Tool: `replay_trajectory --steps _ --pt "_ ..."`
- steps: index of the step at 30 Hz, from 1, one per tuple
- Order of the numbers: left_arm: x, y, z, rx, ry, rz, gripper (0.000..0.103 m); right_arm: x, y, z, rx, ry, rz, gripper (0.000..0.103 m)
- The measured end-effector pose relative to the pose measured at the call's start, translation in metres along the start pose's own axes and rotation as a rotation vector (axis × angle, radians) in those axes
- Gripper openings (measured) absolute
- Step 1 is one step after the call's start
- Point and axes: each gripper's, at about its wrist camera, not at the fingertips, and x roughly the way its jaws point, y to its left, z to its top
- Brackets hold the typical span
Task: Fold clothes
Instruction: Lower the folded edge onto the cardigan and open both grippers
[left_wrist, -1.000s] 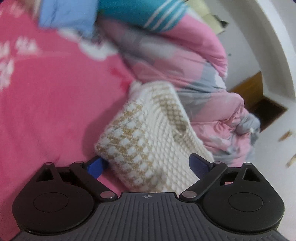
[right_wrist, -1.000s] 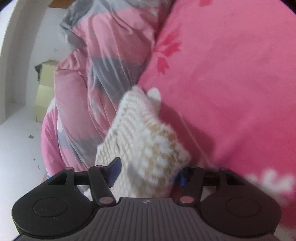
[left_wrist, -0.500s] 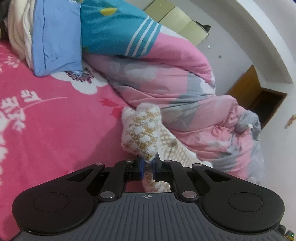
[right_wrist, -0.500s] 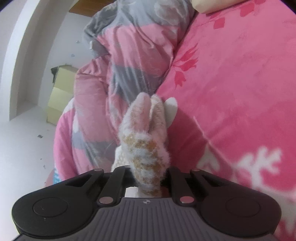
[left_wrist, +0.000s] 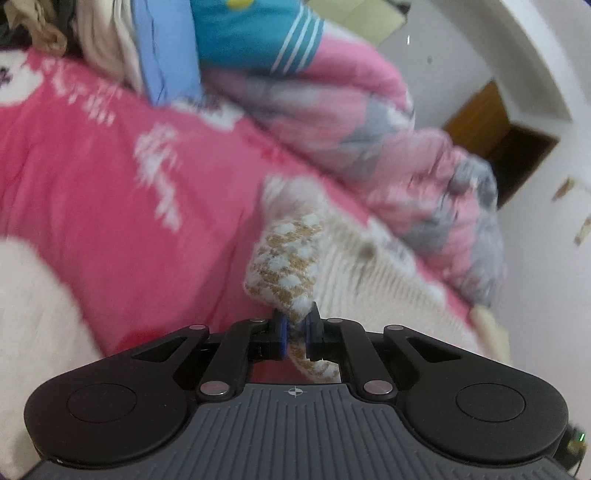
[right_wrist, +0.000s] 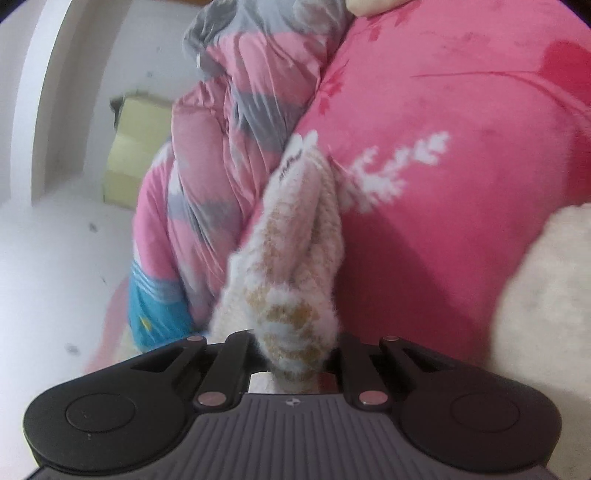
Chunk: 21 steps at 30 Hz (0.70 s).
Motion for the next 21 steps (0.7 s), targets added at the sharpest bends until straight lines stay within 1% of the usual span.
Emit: replay_trajectory --steps 1,3,4,5,7,8,10,11,12,13,14,15,16,17,18,20,21 --pt "0.006 0.006 0.000 0.001 0.039 0.002 0.013 -0.004 -0.003 -0.003 -0.018 0.013 -0.027 0.023" --pt "0.008 0.016 0.010 -0.009 0.105 -0.009 0.020 -0.011 -0.008 -0.009 -0.054 0.038 -0.080 0.037" --pt "0.003 0.017 0.019 -0.002 0.121 -0.013 0.022 -0.017 -0.009 -0.010 -0.075 0.042 -0.104 0.038" --pt "-0.005 0.017 0.028 0.014 0.126 -0.016 0.026 -0.028 -0.006 -0.006 -0.104 0.030 -0.124 0.038" --pt "-0.029 0.010 0.051 0.087 0.085 0.020 0.029 -0.055 0.003 0.004 -0.176 -0.031 -0.179 0.047" --pt "-0.043 0.002 0.065 0.149 0.052 0.055 0.033 -0.070 0.009 0.008 -0.216 -0.070 -0.210 0.047" --pt "-0.064 -0.018 0.102 0.296 -0.036 0.123 0.034 -0.090 0.022 0.019 -0.295 -0.139 -0.254 0.047" --pt "-0.071 -0.029 0.122 0.368 -0.084 0.152 0.038 -0.094 0.031 0.024 -0.338 -0.167 -0.262 0.047" --pt "-0.078 -0.040 0.142 0.440 -0.133 0.182 0.050 -0.093 0.042 0.029 -0.389 -0.187 -0.252 0.047" --pt "-0.084 -0.051 0.162 0.512 -0.182 0.211 0.057 -0.088 0.054 0.032 -0.444 -0.199 -0.227 0.047" --pt "-0.083 -0.062 0.176 0.573 -0.207 0.250 0.069 -0.076 0.067 0.032 -0.509 -0.194 -0.175 0.047" --pt "-0.075 -0.070 0.183 0.619 -0.215 0.290 0.070 -0.064 0.080 0.032 -0.574 -0.189 -0.123 0.048" --pt "-0.063 -0.075 0.183 0.642 -0.217 0.290 0.070 -0.050 0.093 0.030 -0.638 -0.174 -0.082 0.050" --pt "-0.051 -0.077 0.181 0.651 -0.215 0.267 0.071 -0.031 0.105 0.024 -0.701 -0.141 -0.063 0.051" --pt "-0.036 -0.077 0.175 0.645 -0.197 0.226 0.073 -0.011 0.116 0.017 -0.764 -0.107 -0.045 0.052" --pt "0.000 -0.070 0.154 0.592 -0.131 0.129 0.074 0.028 0.140 0.005 -0.890 -0.039 -0.007 0.052" --pt "0.018 -0.065 0.143 0.559 -0.093 0.096 0.074 0.047 0.151 -0.002 -0.953 -0.005 0.012 0.052"
